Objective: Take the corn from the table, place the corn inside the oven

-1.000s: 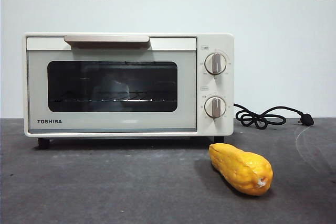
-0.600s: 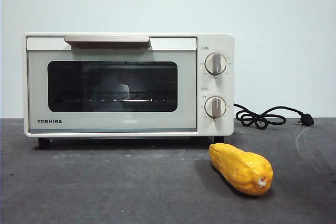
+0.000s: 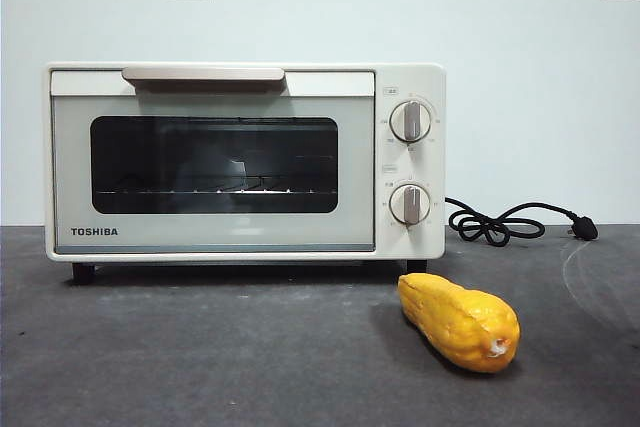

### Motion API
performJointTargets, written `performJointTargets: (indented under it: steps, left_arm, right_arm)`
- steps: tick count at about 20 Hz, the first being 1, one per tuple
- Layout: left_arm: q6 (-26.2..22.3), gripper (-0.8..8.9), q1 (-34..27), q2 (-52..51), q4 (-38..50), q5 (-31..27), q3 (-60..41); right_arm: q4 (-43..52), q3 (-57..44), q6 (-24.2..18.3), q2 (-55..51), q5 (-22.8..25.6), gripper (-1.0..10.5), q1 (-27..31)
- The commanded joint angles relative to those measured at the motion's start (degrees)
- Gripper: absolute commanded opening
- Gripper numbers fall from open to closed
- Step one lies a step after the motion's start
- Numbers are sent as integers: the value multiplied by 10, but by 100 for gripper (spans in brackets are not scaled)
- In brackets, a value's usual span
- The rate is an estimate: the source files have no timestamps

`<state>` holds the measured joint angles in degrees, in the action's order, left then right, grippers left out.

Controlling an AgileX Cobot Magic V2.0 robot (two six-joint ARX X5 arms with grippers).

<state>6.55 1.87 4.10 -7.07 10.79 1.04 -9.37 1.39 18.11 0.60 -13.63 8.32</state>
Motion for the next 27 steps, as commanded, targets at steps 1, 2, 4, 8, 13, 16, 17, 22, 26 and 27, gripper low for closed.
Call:
performJointTargets:
  steps: [1, 2, 4, 8, 13, 16, 17, 22, 26, 27]
  left_arm:
    - [25, -5, -1, 9, -6, 7, -5]
    - [27, -5, -1, 12, -8, 18, -4]
    - [53, -5, -1, 22, -14, 48, 0]
    - [92, -5, -1, 46, -29, 109, 21]
    - [110, -5, -1, 112, -76, 159, 97]
    - [109, -5, -1, 177, -88, 197, 174]
    - [108, -6, 0, 200, -88, 214, 201]
    - [108, -5, 0, 289, -98, 322, 312]
    - [99, -5, 1, 331, -141, 362, 374]
    - [90, -5, 2, 341, -160, 369, 391]
  right_arm:
    - [2, -5, 14, -1, -15, 0, 0]
    - [3, -5, 15, -1, -16, -1, 0]
    - [6, -4, 15, -1, -16, -1, 0]
    - [16, 5, 39, -1, -44, -1, 0]
    - [17, 42, 74, 10, -105, -8, 0]
    - [17, 92, 72, 50, -171, -8, 0]
    - [17, 113, 70, 70, -192, -8, 0]
    - [18, 221, 42, 160, -297, -8, -1]
    - [16, 289, 42, 221, -395, -8, -1]
    - [14, 307, 42, 238, -433, -8, -1]
